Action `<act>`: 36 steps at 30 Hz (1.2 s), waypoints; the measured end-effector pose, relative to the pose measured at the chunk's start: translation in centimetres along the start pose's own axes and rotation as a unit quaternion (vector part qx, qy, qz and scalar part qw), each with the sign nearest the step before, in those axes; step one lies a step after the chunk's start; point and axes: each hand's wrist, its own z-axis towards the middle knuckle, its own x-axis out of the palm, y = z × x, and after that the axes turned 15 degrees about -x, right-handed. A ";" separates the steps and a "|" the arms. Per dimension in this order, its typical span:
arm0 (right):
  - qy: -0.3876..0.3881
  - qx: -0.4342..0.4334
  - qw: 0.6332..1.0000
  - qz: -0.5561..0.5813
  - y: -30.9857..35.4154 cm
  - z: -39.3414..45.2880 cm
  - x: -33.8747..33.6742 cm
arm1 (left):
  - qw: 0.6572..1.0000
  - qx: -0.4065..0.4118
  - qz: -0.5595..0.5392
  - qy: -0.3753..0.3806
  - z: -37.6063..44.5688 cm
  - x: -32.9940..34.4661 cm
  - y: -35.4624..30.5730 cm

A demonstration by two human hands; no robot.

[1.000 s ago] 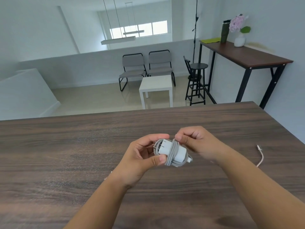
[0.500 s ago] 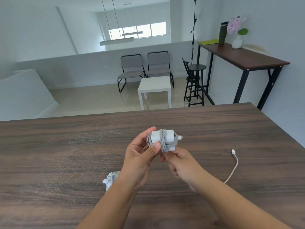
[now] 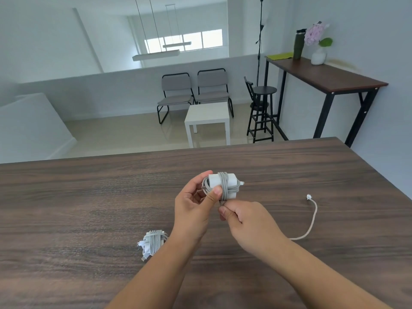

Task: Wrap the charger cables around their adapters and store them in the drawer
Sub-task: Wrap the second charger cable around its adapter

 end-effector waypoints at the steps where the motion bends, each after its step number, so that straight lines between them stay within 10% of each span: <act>1: 0.007 -0.002 1.000 0.001 0.1 0.0 -0.2 | 1.000 0.005 0.009 0.001 0.0 0.0 0.1; 18: 0.121 -0.145 0.978 -0.086 0.2 1.6 -8.3 | 0.970 0.049 0.199 0.132 -1.0 -2.2 -0.8; 36: 0.035 0.024 0.938 0.344 -1.8 0.8 -3.5 | 0.979 -0.019 -0.016 0.203 -3.0 -0.3 -3.3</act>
